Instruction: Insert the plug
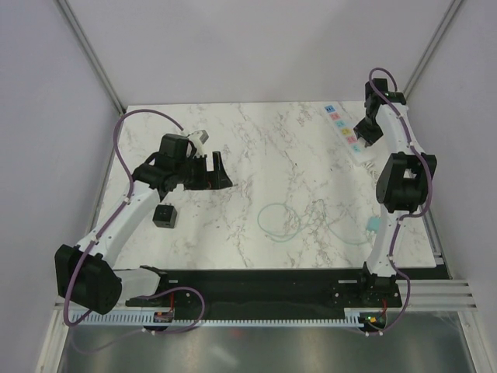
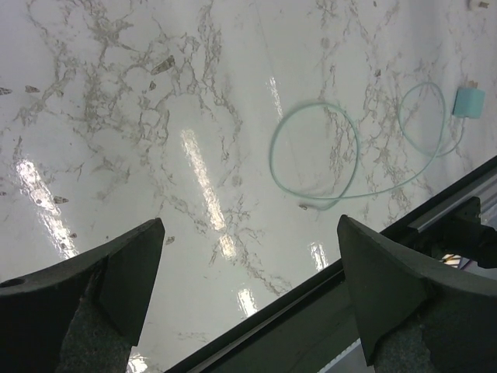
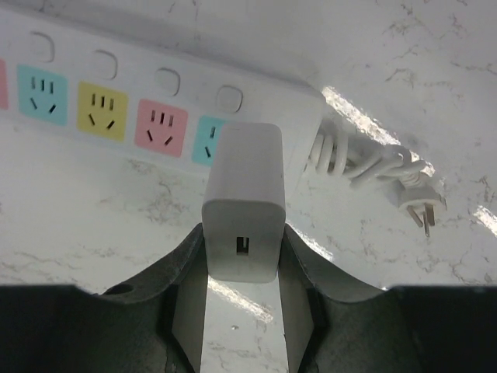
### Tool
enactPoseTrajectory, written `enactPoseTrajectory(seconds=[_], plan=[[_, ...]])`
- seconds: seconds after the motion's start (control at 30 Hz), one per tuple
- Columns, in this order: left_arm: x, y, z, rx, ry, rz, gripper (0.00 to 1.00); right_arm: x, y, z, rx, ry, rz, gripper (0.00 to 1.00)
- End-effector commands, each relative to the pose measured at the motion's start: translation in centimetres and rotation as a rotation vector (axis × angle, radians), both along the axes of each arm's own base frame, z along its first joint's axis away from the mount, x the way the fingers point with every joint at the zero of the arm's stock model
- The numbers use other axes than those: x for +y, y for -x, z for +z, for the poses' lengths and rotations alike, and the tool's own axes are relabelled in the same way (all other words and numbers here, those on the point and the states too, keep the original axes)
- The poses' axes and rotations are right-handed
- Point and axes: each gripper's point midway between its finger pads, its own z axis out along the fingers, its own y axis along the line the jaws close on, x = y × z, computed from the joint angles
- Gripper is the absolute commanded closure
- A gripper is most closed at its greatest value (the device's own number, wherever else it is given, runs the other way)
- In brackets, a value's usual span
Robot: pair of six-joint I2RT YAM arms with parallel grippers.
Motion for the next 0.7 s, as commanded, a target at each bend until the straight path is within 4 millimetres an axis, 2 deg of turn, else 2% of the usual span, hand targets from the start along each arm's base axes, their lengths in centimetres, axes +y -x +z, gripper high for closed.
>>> enactPoseTrajectory(seconds=[0.0, 0.03, 0.07, 0.2, 0.67], plan=[[0.2, 0.0, 0.5, -0.051, -0.027, -0.03, 0.0, -1.8, -1.0, 0.1, -0.001, -0.012, -0.065, 1.0], [0.3, 0.0, 0.5, -0.052, -0.029, -0.028, 0.0, -2.1, -1.7, 0.5, -0.021, -0.02, -0.072, 1.0], [0.3, 0.0, 0.4, -0.052, -0.033, -0.025, 0.0, -2.1, -2.1, -0.5, -0.009, -0.042, -0.071, 1.0], [0.5, 0.0, 0.4, -0.055, -0.037, -0.019, 0.0, -2.8, -3.0, -0.8, -0.02, -0.076, -0.086, 1.0], [0.5, -0.1, 0.3, -0.052, -0.04, -0.013, 0.0, -2.0, -3.9, -2.2, -0.021, -0.141, -0.055, 1.0]])
